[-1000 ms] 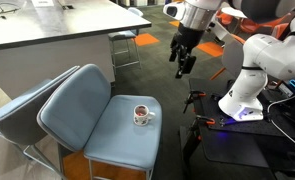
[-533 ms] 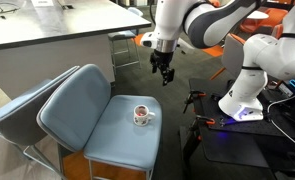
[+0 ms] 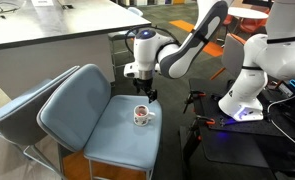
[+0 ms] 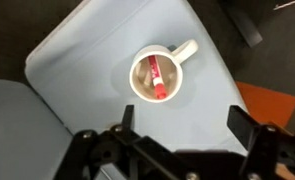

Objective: Take the marker out of the cup and put it on the seat of the chair

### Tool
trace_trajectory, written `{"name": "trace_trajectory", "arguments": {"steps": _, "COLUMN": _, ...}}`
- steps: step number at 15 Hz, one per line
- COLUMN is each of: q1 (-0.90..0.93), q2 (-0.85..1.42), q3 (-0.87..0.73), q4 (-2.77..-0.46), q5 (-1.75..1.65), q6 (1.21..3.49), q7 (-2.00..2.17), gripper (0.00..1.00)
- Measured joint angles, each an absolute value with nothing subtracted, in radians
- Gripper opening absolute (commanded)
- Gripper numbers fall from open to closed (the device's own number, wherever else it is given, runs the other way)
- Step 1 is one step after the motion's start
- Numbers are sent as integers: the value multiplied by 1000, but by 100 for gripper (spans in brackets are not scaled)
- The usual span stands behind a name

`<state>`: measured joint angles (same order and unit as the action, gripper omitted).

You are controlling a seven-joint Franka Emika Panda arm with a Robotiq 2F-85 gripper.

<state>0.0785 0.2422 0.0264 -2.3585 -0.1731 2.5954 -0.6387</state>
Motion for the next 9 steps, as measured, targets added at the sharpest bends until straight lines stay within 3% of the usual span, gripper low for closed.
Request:
{"name": "trace_trajectory", "arguments": {"steps": 6, "q1": -28, "q2": 407, "q3": 76, "q4": -2292, "q5": -191, "q6": 2677, "q7": -811, "gripper": 100}}
{"name": "trace_trajectory", "arguments": {"steps": 9, "q1": -31, "q2": 463, "q3": 102, "q4": -2291, "q5": -227, "q6": 2740, "q7": -821, "gripper": 94}}
